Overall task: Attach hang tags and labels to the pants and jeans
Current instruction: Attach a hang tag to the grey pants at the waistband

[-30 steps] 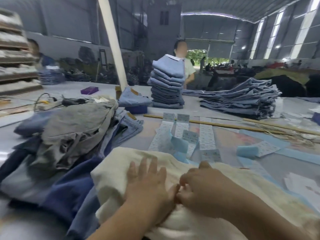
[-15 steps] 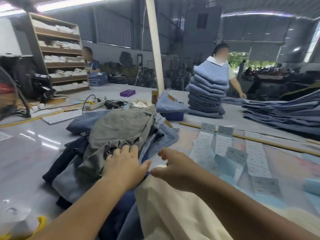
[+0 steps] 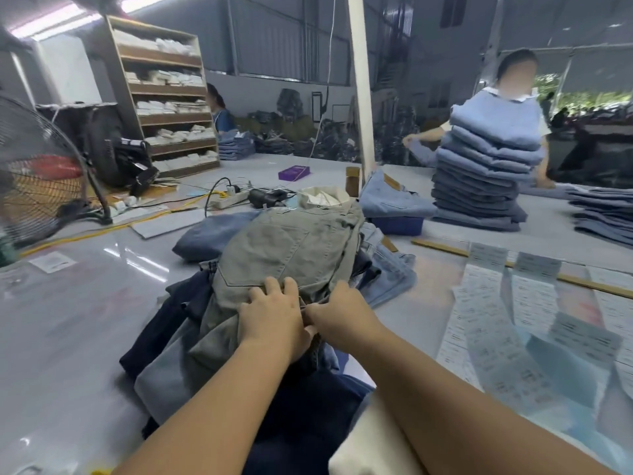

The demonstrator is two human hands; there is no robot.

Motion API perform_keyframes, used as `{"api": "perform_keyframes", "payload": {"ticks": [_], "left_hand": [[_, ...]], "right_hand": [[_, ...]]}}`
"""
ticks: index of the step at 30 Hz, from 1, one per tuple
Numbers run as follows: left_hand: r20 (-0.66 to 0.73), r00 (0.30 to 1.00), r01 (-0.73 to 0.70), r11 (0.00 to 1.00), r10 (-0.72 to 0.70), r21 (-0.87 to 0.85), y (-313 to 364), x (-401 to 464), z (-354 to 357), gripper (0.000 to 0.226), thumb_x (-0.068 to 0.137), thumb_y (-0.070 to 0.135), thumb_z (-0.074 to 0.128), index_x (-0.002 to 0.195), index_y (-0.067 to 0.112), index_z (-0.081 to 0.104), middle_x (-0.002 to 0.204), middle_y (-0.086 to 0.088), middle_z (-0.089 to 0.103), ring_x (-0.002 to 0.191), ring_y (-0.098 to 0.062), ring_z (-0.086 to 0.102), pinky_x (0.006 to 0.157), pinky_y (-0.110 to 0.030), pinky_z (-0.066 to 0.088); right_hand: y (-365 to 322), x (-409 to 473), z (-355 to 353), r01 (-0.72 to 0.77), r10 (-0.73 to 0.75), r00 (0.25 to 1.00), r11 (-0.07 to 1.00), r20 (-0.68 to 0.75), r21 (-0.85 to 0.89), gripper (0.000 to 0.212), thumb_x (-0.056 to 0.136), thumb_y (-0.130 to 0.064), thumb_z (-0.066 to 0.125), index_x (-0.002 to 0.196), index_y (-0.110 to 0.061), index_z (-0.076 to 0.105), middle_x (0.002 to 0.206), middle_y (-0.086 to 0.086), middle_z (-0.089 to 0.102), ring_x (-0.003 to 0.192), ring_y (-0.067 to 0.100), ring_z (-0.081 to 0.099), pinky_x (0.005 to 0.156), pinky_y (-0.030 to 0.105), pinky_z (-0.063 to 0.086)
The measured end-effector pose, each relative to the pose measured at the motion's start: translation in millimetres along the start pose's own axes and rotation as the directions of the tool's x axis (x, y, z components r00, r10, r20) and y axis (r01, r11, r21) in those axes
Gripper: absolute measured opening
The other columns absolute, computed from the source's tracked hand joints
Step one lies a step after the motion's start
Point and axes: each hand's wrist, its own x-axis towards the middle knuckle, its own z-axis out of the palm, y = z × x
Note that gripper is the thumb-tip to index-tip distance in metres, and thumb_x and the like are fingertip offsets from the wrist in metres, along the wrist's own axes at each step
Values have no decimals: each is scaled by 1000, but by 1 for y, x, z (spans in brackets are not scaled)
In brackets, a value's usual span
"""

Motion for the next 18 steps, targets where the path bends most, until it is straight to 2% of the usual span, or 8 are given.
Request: {"api": "perform_keyframes", "payload": {"ticks": [4,6,10,13,16,18], "left_hand": [[-165,985,-41,996,53,80,-2,2,11,53,93,41,39,139,14,30,131,-11,44,113,-32,51,82,-39,47],[-232,970,-63,996,76,62,-6,2,12,41,94,38,34,129,17,40,125,-8,51,108,-30,55,76,-36,48],[-332,941,-96,991,59,-96,-11,3,6,21,97,34,36,108,22,50,111,-3,60,100,-28,61,68,-35,43],[-390,921,-112,962,6,-250,-15,-2,4,19,98,38,42,99,20,50,104,-3,62,96,-31,62,65,-35,33],[-474,878,-160,893,-66,-420,-22,-7,-6,20,96,35,51,92,15,54,92,-8,64,85,-36,61,60,-35,36],[-544,838,-247,862,-39,-443,-27,-13,-14,18,94,29,58,90,11,58,86,-10,64,76,-37,61,58,-35,38]], "right_hand": [[8,6,14,48,-46,999,995,-24,84,45,85,-34,59,118,-11,39,126,15,52,114,33,52,96,45,46],[7,6,16,94,-83,994,983,-74,160,48,84,-42,62,115,-14,38,122,12,55,112,31,53,95,43,47],[3,5,15,166,-131,979,957,-154,240,60,80,-51,62,121,-16,37,123,11,55,115,30,52,99,45,45],[2,6,10,141,-83,982,921,-171,362,58,86,-49,56,128,-14,38,128,11,54,118,30,51,101,47,42],[3,10,0,131,-51,973,925,-225,358,58,93,-54,46,127,-8,45,127,13,53,117,32,49,100,49,42],[3,12,-6,134,-48,974,908,-221,396,66,94,-60,42,131,-6,44,130,12,53,120,31,49,99,44,41]]}}
